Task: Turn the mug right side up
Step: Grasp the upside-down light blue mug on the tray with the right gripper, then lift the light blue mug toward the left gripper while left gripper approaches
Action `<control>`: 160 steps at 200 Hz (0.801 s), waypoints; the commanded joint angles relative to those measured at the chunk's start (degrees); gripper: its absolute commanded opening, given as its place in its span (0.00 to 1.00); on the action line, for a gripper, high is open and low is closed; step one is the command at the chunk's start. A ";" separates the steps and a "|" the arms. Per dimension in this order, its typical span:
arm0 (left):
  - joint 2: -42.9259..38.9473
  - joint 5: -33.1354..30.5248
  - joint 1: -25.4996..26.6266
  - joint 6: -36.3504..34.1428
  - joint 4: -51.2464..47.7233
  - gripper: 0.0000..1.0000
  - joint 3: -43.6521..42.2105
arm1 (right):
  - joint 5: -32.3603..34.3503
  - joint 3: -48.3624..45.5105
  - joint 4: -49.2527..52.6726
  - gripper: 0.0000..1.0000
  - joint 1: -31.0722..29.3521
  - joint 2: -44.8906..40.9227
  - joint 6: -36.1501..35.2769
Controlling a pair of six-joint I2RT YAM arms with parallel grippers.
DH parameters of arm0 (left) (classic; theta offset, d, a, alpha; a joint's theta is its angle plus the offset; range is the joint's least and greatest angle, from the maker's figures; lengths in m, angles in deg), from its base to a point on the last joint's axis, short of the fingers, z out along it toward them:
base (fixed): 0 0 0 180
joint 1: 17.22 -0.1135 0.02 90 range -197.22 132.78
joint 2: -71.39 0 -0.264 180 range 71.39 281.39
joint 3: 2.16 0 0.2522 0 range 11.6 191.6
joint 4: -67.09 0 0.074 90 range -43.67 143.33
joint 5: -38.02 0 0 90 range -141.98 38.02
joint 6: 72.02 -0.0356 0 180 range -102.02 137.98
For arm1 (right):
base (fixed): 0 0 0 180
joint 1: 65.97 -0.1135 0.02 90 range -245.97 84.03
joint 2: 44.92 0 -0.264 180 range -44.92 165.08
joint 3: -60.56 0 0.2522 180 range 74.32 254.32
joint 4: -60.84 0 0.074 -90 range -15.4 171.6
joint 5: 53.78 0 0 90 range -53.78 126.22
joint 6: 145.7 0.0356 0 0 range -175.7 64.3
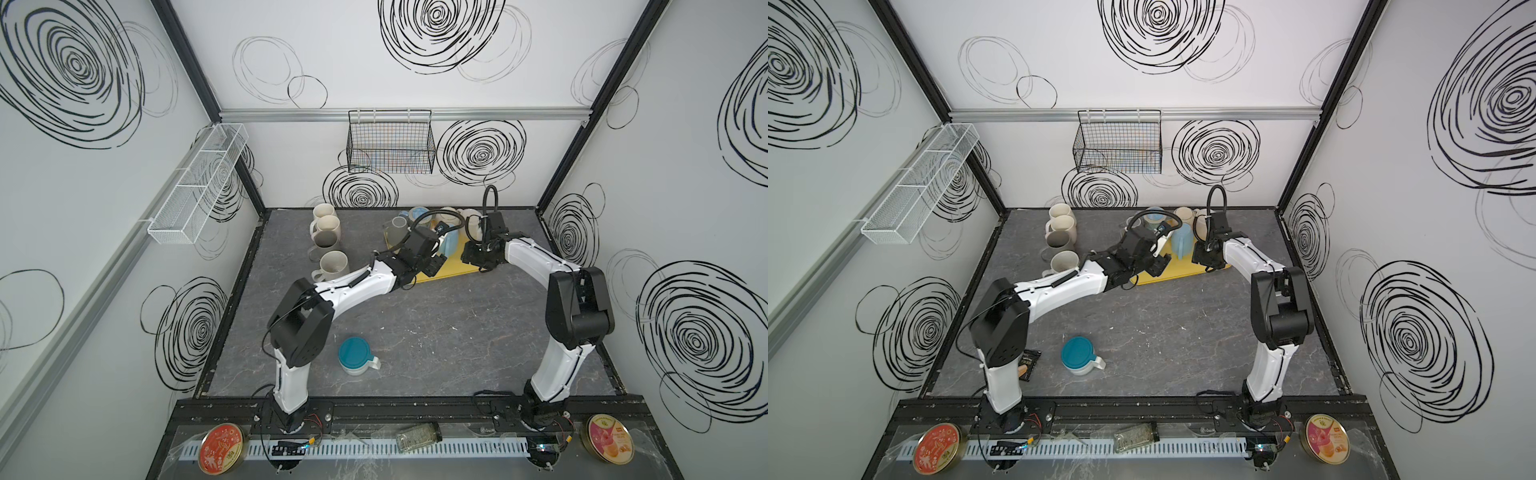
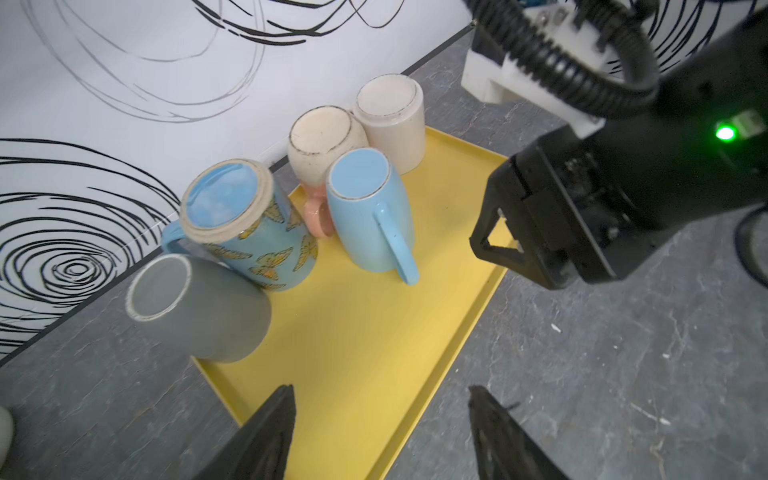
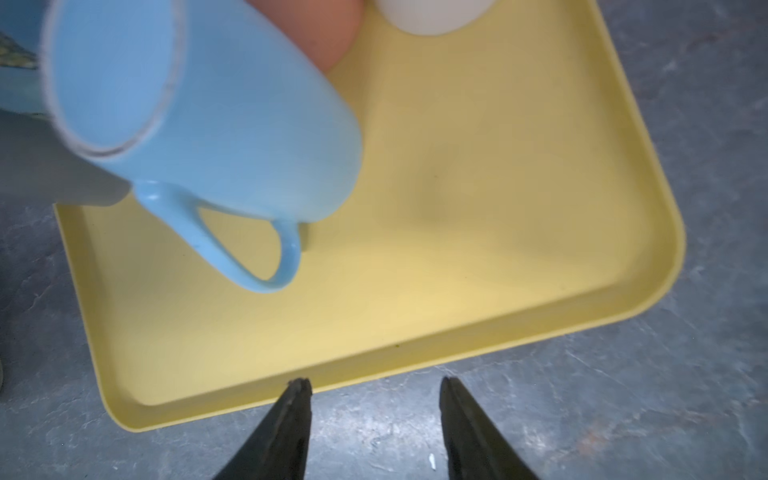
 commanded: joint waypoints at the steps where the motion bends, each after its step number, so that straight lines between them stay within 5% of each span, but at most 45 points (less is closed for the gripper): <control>1: 4.83 -4.93 0.65 8.67 -1.27 0.70 6.18 | -4.20 -3.49 -2.20 0.54 2.20 -4.48 1.31; 56: 18.25 -6.14 1.03 22.41 -2.51 0.68 20.52 | -10.01 -9.91 -4.50 0.53 6.81 -6.62 0.56; 160: 28.79 -9.08 -0.26 31.80 -4.84 0.66 30.08 | -15.43 -12.23 -6.96 0.52 6.92 -4.72 1.13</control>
